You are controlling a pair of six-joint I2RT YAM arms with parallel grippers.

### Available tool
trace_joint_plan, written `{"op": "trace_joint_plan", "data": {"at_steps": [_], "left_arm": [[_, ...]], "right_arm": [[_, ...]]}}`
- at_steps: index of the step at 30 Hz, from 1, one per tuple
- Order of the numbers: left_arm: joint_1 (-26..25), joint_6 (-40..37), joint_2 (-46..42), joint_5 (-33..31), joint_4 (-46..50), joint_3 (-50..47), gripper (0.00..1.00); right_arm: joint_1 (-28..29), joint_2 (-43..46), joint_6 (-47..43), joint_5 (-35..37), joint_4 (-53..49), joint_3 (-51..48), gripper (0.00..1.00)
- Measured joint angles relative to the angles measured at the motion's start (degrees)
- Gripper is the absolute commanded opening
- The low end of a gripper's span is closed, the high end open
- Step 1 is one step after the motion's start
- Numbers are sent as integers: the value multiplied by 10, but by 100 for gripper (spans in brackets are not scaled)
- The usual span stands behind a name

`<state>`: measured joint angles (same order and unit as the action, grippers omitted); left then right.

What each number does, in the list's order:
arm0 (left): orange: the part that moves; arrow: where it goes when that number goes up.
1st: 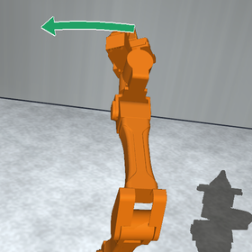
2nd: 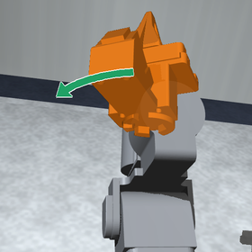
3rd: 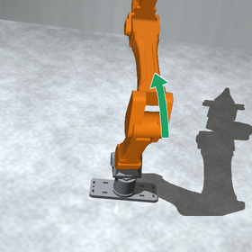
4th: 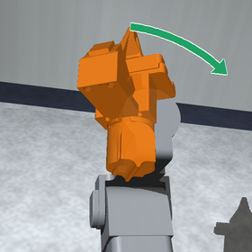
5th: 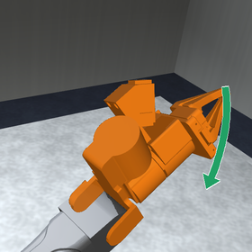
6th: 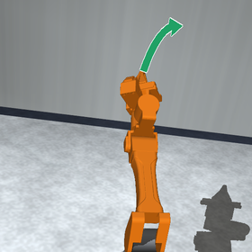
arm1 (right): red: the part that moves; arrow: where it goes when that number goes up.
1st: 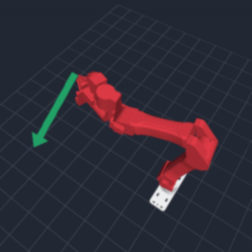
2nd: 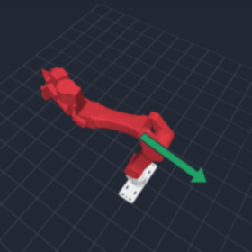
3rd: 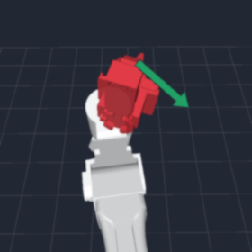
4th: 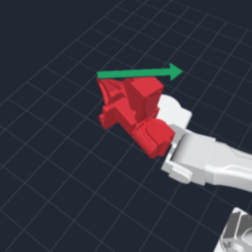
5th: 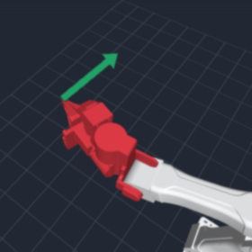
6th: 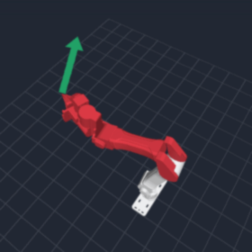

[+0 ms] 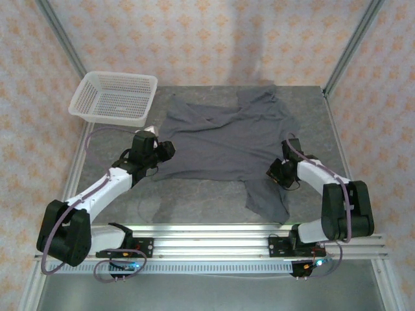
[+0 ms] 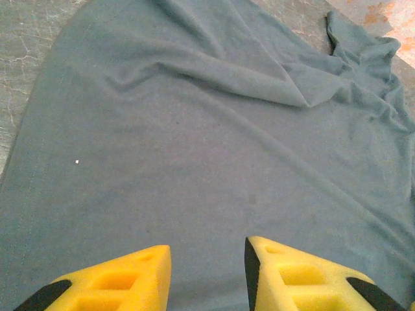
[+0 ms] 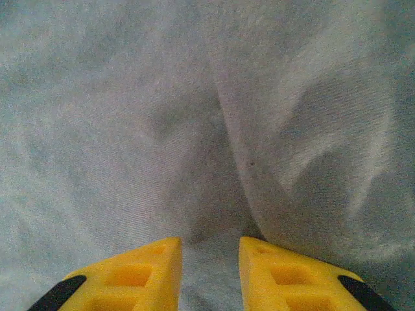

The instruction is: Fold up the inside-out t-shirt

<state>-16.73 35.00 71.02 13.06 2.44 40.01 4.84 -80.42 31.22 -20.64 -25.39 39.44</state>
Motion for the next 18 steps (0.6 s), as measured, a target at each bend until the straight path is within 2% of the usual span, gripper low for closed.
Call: {"op": "trace_joint_plan", "data": {"at_steps": [3,6,9,11,14,18], "left_arm": [[0,0,1,0,0,0,36],[0,-1,2,0,0,0,36],[0,-2,3,0,0,0,37],[0,-2,3,0,0,0,37],[0,-5,3,0,0,0,37],[0,-6,3,0,0,0,38]], "right_arm": [[-1,29,-5,30,-21,15,33],[-14,108,-7,52,-34,18,35],[-70,189,3,64,-33,14,35],[-106,212,9,74,-33,6,35],[-144,202,22,67,-30,-19,29],[-171,153,42,18,-14,-73,29]]}}
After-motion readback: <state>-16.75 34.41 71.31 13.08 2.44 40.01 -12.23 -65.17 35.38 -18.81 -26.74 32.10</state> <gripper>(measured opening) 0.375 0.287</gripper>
